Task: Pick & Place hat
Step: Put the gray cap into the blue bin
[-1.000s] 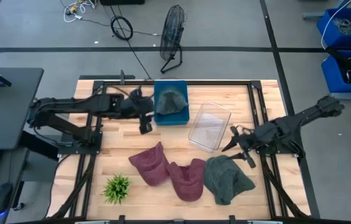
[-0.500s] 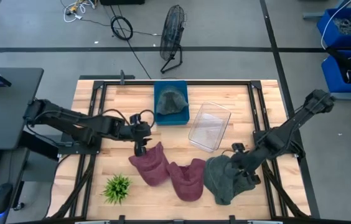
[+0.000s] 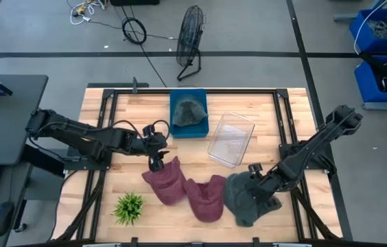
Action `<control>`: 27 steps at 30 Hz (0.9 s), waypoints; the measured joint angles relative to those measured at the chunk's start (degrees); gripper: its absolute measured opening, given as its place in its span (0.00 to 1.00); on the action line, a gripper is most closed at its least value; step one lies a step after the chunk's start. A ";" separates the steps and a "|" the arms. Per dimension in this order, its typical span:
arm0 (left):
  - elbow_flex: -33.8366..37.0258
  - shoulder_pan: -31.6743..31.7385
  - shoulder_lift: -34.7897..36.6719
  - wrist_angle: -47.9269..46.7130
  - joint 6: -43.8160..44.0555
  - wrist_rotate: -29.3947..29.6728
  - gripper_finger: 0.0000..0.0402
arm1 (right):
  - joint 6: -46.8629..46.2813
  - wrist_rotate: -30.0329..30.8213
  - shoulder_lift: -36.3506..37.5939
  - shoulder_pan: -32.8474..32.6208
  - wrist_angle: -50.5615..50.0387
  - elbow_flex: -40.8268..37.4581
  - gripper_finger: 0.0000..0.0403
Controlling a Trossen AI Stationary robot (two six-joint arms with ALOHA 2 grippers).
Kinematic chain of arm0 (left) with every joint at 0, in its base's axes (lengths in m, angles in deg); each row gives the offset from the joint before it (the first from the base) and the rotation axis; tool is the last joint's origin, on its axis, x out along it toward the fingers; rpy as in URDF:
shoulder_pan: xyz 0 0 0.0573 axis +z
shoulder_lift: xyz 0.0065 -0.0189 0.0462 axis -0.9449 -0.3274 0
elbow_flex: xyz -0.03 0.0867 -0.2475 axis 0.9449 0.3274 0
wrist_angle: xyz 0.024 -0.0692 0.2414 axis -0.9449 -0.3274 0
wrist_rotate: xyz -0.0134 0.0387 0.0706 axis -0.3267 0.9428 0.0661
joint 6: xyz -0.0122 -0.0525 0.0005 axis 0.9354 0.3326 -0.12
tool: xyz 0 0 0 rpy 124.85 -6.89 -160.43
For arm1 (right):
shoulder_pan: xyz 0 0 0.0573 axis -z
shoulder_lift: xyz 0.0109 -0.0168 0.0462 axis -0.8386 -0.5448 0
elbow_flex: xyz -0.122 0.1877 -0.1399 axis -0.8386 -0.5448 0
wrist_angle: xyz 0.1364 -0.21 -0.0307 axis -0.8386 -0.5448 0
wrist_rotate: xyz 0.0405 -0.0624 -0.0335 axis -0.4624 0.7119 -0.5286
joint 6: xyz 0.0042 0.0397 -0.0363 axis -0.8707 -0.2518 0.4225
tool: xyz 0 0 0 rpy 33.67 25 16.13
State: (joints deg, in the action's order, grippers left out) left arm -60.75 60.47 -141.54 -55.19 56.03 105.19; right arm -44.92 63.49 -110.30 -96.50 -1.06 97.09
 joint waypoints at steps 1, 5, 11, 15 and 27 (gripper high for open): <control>0.00 -0.02 0.00 -0.13 0.00 0.60 0.42 | 0.50 -0.15 -0.69 0.00 0.29 0.02 0.44; 0.00 0.00 0.00 -0.36 0.02 1.45 0.44 | 2.68 -0.29 -2.43 0.02 1.65 0.02 0.41; 0.00 0.00 -0.02 -0.39 0.00 1.62 0.45 | 2.62 -0.34 -2.49 0.10 2.45 -0.02 0.14; 0.00 -0.02 -0.02 -0.45 -0.01 2.14 0.45 | 1.32 -0.74 -1.95 0.04 2.43 -0.02 0.04; -0.02 0.00 -0.07 -0.52 0.00 2.25 0.45 | -1.61 4.52 6.59 0.00 -5.50 9.58 0.02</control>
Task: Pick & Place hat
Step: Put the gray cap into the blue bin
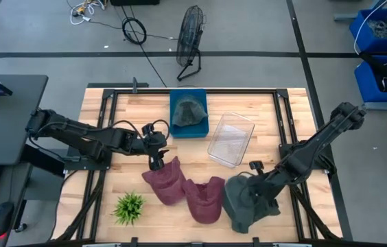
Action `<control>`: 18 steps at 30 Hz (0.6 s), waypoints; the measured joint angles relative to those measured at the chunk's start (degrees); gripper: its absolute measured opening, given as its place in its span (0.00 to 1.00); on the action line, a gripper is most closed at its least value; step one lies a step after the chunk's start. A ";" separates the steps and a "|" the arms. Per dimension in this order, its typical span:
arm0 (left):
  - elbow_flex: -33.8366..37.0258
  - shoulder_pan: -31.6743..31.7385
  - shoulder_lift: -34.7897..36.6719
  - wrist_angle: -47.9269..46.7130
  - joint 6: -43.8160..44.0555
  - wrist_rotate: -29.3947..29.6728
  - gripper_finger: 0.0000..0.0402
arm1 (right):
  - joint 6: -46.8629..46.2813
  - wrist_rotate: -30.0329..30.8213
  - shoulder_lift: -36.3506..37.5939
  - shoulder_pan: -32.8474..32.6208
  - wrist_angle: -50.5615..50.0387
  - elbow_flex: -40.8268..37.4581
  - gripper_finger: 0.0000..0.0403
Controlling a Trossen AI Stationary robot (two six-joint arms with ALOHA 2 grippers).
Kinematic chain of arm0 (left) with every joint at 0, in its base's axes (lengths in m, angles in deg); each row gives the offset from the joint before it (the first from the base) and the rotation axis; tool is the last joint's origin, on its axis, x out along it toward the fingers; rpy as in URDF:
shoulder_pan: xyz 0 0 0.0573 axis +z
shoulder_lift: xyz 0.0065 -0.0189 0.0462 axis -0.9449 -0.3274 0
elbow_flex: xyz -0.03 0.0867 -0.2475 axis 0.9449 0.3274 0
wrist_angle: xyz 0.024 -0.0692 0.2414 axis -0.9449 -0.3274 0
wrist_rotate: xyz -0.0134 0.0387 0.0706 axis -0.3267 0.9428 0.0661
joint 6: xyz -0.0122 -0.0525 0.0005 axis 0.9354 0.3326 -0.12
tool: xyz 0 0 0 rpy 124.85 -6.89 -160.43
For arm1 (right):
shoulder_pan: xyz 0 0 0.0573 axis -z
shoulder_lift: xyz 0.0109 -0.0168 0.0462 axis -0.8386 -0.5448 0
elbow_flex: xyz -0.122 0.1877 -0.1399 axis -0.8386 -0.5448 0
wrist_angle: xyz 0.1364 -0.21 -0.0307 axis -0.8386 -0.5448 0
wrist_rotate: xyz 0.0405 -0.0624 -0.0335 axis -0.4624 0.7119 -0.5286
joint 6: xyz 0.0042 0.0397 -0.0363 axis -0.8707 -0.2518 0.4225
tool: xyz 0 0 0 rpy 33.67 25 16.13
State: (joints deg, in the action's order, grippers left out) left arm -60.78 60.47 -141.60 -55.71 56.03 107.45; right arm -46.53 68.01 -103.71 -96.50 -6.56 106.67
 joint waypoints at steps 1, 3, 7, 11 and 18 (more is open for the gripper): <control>0.00 0.00 0.00 0.02 -0.02 0.01 0.45 | 1.29 1.81 0.33 0.00 -1.04 1.63 0.02; -0.02 -0.02 0.00 0.11 -0.02 0.01 0.45 | 4.01 6.04 0.82 0.04 -2.54 4.85 0.02; -0.04 0.00 0.00 0.11 0.00 -0.01 0.45 | 10.79 11.84 0.95 0.51 -3.36 10.10 0.02; -0.04 0.00 0.00 0.15 -0.02 -0.01 0.45 | 18.23 20.91 0.95 2.21 -0.33 13.49 0.02; -0.04 0.00 0.00 1.38 0.02 -0.01 0.45 | 26.41 37.38 0.60 11.48 7.53 14.07 0.02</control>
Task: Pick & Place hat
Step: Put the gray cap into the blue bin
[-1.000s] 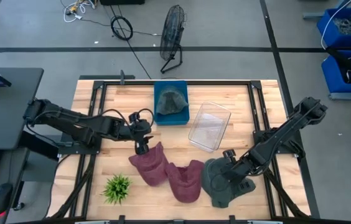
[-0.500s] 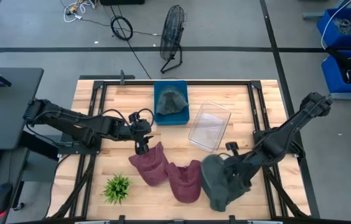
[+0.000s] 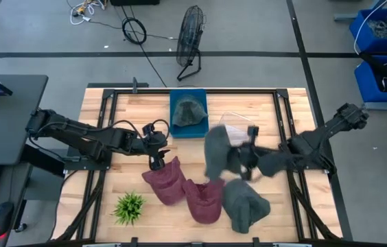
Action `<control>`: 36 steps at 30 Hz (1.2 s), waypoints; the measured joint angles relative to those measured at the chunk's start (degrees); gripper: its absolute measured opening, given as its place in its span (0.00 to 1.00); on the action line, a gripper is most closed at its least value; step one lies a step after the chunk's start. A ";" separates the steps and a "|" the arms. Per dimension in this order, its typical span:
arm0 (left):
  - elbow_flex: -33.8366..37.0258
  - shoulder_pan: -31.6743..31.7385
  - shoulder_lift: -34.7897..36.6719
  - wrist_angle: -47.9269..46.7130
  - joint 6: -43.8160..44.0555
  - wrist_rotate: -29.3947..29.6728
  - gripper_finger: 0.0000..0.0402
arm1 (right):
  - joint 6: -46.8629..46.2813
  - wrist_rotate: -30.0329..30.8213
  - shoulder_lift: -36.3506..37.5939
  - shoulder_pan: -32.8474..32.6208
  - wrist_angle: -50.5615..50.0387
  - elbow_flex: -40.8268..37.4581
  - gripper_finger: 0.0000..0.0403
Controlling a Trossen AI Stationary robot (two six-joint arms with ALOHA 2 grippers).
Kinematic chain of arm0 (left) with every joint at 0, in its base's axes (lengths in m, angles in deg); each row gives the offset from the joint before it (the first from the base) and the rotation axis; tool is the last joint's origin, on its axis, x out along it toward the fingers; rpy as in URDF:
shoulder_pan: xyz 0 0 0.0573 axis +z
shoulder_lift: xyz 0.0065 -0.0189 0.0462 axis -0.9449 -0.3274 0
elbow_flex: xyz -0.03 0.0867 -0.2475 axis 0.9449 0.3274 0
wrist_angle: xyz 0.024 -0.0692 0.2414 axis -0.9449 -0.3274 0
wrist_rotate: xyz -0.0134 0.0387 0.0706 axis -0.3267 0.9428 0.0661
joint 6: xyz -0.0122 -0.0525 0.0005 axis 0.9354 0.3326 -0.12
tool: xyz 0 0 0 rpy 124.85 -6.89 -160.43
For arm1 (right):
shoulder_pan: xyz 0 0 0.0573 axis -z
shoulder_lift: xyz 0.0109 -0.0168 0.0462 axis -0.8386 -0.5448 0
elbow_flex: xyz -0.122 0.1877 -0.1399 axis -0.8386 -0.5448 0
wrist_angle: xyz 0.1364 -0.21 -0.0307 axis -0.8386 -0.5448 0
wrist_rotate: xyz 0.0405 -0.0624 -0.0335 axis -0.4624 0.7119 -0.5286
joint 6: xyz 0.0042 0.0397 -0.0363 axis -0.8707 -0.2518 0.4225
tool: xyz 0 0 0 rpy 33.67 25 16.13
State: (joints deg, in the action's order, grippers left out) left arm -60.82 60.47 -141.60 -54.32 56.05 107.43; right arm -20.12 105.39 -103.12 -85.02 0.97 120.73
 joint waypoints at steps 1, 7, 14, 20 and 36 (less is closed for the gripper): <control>0.00 0.00 0.00 0.07 0.00 0.00 0.45 | 1.10 0.30 -0.21 1.95 1.30 0.01 0.02; -0.02 0.00 0.00 0.60 0.04 0.00 0.45 | 7.34 -1.38 -2.16 14.02 9.45 0.01 0.02; -0.02 0.00 0.00 3.28 -0.28 0.01 0.45 | 13.83 -15.22 -7.77 29.39 19.25 0.10 0.02; -0.04 0.00 0.00 4.40 -0.54 0.02 0.45 | 16.48 -22.25 -15.63 38.51 23.33 1.05 0.02; -0.04 0.00 0.00 4.71 -0.66 0.04 0.45 | 18.10 -30.08 -37.45 45.96 15.42 15.21 0.03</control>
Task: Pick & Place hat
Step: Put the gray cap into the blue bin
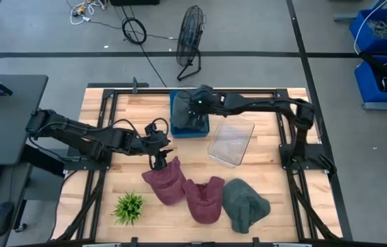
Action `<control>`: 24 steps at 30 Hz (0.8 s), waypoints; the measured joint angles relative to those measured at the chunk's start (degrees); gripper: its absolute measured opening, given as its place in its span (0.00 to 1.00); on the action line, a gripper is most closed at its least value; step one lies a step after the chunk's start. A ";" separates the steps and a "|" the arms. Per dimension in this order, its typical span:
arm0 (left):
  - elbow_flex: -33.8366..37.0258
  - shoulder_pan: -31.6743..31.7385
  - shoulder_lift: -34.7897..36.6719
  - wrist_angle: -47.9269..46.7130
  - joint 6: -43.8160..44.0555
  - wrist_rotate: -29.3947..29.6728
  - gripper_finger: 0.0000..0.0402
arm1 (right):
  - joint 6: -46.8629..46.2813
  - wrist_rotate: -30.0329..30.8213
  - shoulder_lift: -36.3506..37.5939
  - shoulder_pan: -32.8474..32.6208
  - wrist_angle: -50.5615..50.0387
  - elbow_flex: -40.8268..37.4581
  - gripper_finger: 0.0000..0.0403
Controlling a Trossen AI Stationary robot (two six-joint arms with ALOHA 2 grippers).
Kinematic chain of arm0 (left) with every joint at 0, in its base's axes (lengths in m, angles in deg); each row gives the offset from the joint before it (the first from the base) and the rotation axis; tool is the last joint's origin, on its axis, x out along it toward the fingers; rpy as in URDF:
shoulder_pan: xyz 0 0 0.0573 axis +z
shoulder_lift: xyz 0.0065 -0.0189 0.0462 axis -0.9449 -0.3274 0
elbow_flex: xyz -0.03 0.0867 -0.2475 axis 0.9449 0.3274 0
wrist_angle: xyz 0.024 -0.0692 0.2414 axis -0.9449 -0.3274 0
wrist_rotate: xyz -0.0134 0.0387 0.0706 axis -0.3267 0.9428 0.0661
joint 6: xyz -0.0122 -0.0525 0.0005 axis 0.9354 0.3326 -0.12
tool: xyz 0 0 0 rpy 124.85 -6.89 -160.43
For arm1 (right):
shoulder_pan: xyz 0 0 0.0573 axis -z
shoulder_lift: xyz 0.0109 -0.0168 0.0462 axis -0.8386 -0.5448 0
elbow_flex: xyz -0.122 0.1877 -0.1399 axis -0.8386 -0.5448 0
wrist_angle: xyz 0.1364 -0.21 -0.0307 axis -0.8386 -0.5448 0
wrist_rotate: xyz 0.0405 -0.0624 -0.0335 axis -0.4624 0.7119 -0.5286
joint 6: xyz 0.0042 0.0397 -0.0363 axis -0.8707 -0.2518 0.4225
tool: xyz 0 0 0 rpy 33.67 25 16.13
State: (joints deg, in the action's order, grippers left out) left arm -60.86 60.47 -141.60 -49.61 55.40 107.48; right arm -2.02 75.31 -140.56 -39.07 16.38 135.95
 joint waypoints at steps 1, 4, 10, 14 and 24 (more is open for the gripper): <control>0.00 0.00 0.00 -0.02 0.01 0.00 0.45 | 0.45 0.02 -0.87 0.14 -0.32 0.62 0.03; 0.02 0.00 0.00 0.10 0.02 0.00 0.45 | 1.59 0.09 -3.15 0.60 -1.96 1.80 0.06; 0.02 0.00 0.00 0.03 0.04 0.00 0.45 | 1.77 0.70 -5.89 0.93 -5.70 2.19 0.16; 0.02 0.00 0.00 0.02 0.05 0.00 0.45 | 1.75 1.27 -5.50 0.82 -6.43 2.26 0.26; 0.04 -0.07 0.00 -0.21 0.68 -0.02 0.45 | 3.68 7.48 -1.55 -1.54 -11.53 2.58 0.53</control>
State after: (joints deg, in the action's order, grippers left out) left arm -60.82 60.41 -141.60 -49.82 56.08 107.45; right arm 1.66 82.79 -142.11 -40.61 4.85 138.53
